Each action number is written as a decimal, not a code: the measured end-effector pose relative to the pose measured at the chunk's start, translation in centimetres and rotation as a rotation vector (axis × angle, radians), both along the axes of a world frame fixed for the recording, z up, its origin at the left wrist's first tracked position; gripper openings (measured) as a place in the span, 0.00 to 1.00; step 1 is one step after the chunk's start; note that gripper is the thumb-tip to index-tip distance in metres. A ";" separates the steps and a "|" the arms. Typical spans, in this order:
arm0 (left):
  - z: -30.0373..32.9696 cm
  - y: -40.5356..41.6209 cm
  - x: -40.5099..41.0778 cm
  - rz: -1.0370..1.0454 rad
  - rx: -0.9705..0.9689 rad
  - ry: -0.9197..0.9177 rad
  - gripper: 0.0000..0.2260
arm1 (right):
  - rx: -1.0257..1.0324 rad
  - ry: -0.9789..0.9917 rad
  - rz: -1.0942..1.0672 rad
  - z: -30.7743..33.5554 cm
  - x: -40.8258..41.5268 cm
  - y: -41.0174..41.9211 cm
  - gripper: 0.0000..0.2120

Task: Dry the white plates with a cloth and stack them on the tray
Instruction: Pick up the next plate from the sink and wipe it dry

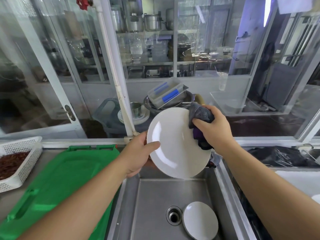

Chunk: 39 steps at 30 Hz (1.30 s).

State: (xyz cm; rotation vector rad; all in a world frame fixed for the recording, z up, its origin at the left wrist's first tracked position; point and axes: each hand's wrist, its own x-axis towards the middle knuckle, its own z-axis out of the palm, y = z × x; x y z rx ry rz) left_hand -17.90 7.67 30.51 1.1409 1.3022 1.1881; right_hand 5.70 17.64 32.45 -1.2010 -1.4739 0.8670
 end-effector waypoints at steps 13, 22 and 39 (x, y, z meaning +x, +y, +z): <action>-3.9 -0.7 4.2 0.328 0.263 -0.128 0.17 | -0.306 0.480 -0.213 -4.1 -3.2 -2.3 0.20; -1.4 -1.0 3.1 0.212 0.085 -0.213 0.20 | -0.111 0.226 -0.153 -1.7 -1.2 -1.4 0.17; 1.1 -1.5 1.5 0.025 0.035 0.035 0.11 | 0.074 -0.028 -0.057 0.0 0.4 -0.5 0.22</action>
